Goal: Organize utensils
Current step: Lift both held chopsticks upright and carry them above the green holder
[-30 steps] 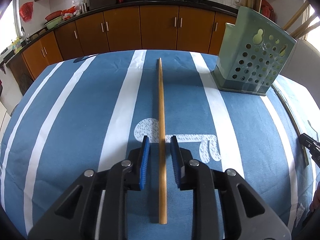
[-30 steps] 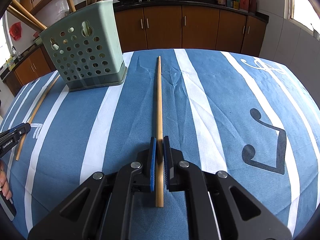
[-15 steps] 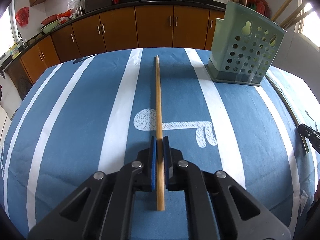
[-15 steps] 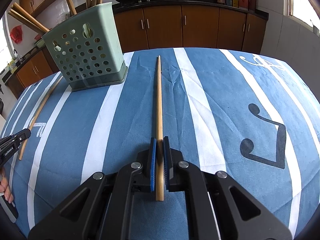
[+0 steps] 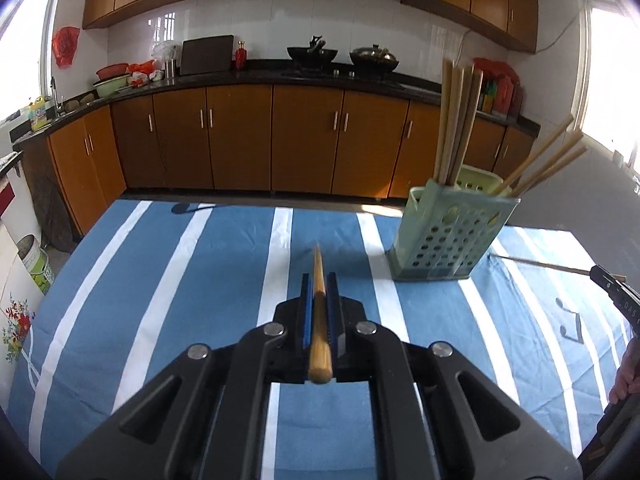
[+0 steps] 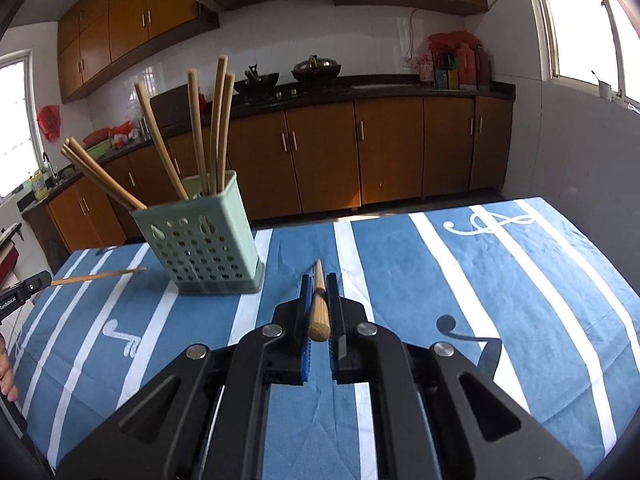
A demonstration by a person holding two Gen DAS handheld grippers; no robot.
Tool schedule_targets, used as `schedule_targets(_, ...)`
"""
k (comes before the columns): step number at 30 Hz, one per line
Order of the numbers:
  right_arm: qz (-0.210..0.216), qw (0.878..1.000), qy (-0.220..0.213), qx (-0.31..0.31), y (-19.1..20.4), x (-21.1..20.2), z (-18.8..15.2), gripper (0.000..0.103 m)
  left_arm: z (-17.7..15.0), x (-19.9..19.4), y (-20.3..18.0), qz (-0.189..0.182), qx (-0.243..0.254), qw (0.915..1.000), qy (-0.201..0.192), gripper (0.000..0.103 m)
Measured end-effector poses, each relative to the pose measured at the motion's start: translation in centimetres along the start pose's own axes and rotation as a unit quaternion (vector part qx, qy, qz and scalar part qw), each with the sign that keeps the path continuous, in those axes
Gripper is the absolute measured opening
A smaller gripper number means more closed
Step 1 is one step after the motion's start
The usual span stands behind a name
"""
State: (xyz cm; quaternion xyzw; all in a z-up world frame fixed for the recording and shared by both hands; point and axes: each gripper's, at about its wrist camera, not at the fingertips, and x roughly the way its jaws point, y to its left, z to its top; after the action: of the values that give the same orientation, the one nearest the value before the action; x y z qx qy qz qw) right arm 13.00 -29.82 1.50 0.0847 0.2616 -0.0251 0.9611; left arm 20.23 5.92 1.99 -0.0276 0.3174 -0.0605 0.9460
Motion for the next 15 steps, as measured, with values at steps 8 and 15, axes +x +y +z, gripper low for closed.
schedule_targets(8,0.0,0.999,-0.038,0.004,0.0,-1.4,2.0,0.007,3.4,-2.7,0.2,-0.005,-0.007,0.9988,-0.047,0.007)
schedule_targets(15,0.011,0.998,-0.052,0.015,0.3,-1.7,3.2,0.007,4.5,-3.5,-0.1,-0.008,0.0,0.998,-0.063,0.007)
